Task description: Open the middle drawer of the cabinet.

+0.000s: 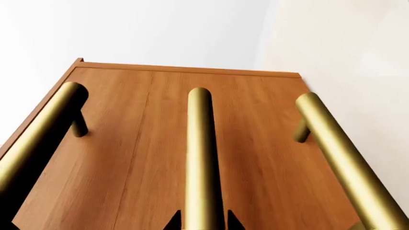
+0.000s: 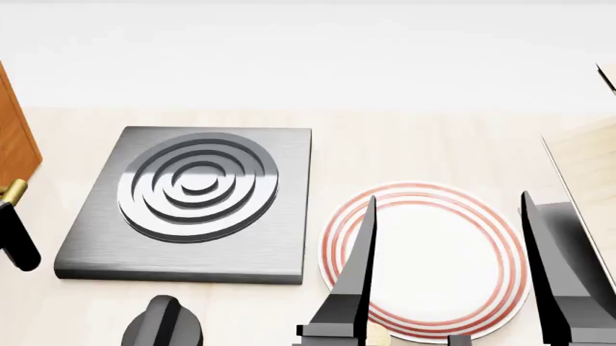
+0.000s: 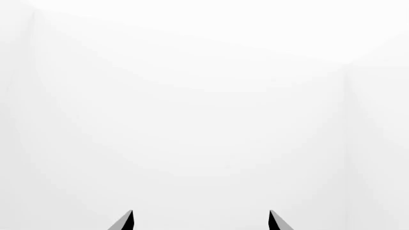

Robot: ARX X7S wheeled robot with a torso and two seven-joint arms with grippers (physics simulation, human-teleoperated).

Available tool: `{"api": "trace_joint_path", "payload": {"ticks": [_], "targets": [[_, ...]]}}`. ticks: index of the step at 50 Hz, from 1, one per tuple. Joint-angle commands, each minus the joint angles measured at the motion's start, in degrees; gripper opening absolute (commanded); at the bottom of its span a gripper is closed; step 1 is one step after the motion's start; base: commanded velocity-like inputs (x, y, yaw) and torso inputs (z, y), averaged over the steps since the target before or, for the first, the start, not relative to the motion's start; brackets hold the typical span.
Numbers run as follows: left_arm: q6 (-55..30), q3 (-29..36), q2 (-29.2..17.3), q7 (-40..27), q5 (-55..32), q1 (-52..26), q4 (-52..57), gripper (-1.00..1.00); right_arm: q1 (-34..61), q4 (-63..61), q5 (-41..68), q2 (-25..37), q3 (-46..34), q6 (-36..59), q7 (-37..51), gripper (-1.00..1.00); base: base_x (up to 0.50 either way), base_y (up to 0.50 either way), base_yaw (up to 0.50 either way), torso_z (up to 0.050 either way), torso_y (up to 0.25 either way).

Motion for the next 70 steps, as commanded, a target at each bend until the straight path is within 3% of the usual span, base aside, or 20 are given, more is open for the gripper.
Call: {"api": "trace_joint_path", "payload": {"ticks": [1,25,52,70], "targets": [[2.1,-1.0,1.0,2.2,0.1,0.1,-1.1,-1.0,-0.1,-0.4,-0.9,-0.7,0.9,0.4,-0.9,1.0,0.0,0.0,0.0,0.0,0.0],[-1.3,-0.5,1.1,2.2,2.1,-0.9,7.0,-1.0,0.1,-0.2,-0.5,-0.2,0.7,0.5,-0.3,1.0,0.0,0.0,0.0,0.0,0.0],[-0.2,2.5,7.1,4.2,5.1,-9.6,5.4,-1.0,0.4,-0.7,-0.2,0.2,0.3,1.2,0.0,1.0,0.01,0.0,-0.01,0.0,0.002],[-4.5,3.4,8.1,7.9,7.0,-9.8,16.7,-1.0,0.4,-1.1,-0.3,0.0,0.4,1.4,-0.3,1.0,0.01,0.0,-0.01,0.001,0.002]]}}
